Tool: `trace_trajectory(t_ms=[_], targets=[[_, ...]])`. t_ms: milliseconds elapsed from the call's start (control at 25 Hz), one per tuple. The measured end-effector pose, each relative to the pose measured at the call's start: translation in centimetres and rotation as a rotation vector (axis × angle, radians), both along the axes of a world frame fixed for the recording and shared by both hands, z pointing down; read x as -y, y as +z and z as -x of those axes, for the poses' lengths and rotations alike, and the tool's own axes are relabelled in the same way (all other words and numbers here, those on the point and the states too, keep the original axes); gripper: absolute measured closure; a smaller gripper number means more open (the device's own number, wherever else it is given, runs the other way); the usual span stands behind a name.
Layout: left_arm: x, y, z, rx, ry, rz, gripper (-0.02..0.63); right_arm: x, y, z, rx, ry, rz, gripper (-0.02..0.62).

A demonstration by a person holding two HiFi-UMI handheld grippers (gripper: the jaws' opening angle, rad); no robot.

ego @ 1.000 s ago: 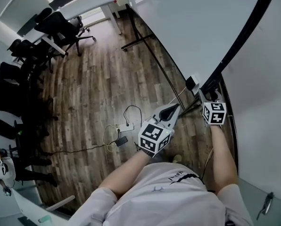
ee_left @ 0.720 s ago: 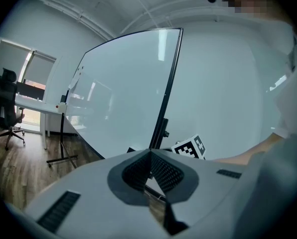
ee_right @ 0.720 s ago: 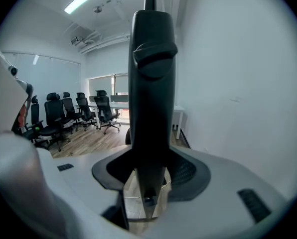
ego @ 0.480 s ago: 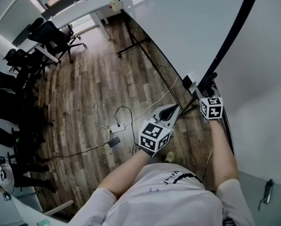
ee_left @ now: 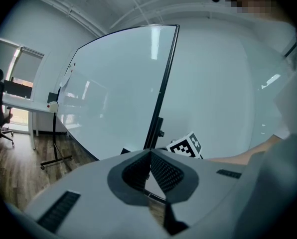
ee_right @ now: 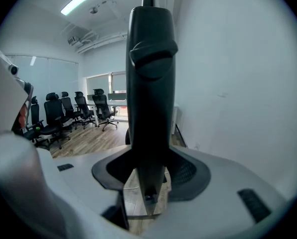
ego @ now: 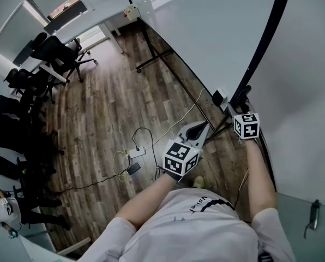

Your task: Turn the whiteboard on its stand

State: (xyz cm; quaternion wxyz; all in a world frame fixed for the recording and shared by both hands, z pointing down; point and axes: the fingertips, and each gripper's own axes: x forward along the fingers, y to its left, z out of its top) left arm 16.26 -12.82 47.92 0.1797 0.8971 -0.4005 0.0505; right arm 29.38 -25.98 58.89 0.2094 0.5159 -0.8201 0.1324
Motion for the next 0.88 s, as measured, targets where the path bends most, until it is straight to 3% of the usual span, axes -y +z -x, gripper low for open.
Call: trace_trajectory(t_ms=[240,560,880], targets=[[-0.3,0.3,-1.9,0.002,0.032,-0.001,0.595,-1.0,0.5,-2.5,-0.006,0.015,0.010,0.396],[-0.7,-0.1,-1.7,0.007,0.030,-0.007,0.595,-1.7,0.4,-4.3,-0.016,0.026,0.016,0.396],[-1.4,0.3,-1.1,0.004,0.008,0.007,0.595,-3.9,0.8,-6.1,-0.032,0.110,0.013,0.396]])
